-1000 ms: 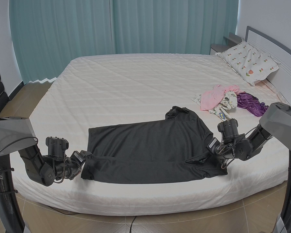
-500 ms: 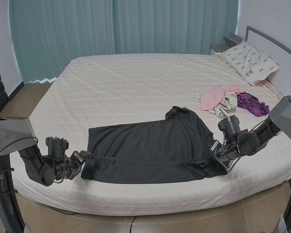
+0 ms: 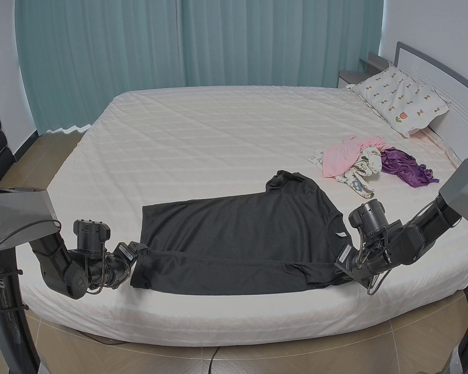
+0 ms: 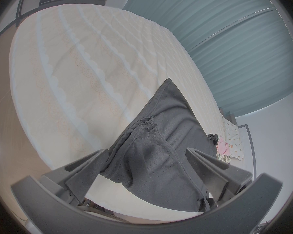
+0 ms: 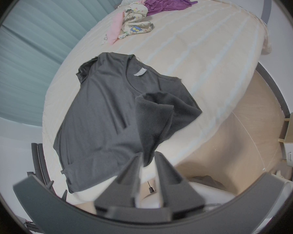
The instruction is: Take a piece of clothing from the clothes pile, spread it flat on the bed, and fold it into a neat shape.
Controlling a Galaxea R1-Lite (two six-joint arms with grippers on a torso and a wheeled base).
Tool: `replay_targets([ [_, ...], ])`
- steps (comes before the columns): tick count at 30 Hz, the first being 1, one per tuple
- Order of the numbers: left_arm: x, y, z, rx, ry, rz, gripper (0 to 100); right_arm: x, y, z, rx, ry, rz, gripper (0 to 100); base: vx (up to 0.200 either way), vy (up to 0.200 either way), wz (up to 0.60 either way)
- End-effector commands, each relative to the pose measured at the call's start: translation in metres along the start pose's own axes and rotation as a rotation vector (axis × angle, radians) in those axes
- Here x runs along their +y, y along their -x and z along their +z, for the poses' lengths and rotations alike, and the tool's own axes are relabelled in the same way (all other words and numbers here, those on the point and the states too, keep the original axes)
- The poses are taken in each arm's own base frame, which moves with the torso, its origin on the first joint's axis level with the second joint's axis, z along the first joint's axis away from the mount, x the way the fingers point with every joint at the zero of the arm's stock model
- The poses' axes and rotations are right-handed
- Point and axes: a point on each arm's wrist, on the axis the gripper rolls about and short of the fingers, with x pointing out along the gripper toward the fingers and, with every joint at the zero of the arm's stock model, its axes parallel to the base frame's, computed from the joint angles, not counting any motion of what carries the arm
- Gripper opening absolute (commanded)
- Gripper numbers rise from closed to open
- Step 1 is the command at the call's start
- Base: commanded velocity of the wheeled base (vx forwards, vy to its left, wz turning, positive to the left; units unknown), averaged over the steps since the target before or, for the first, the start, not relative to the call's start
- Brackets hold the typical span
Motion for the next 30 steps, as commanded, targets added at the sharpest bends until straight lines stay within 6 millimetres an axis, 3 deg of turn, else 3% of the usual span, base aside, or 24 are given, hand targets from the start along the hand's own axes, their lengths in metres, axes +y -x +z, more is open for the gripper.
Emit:
replay_targets([
  [1,0.0,0.0,0.0,0.0,0.002,0.0,100,-0.008,0.007,-0.013,0.026,0.025,-0.017,100,0.0,0.0,0.0],
  [8,0.0,0.0,0.0,0.0,0.002,0.0,100,-0.012,0.015,-0.009,0.011,0.015,-0.01,100,0.0,0.0,0.0],
  [16,0.0,0.0,0.0,0.0,0.002,0.0,100,-0.018,-0.014,0.013,-0.006,-0.017,-0.052,100,0.0,0.0,0.0],
  [22,0.0,0.0,0.0,0.0,0.0,0.0,100,-0.013,-0.018,0.038,-0.04,-0.047,-0.009,100,0.0,0.0,0.0],
  [30,0.0,0.0,0.0,0.0,0.0,0.0,100,-0.006,-0.035,0.041,-0.012,-0.054,0.009,100,0.0,0.0,0.0],
])
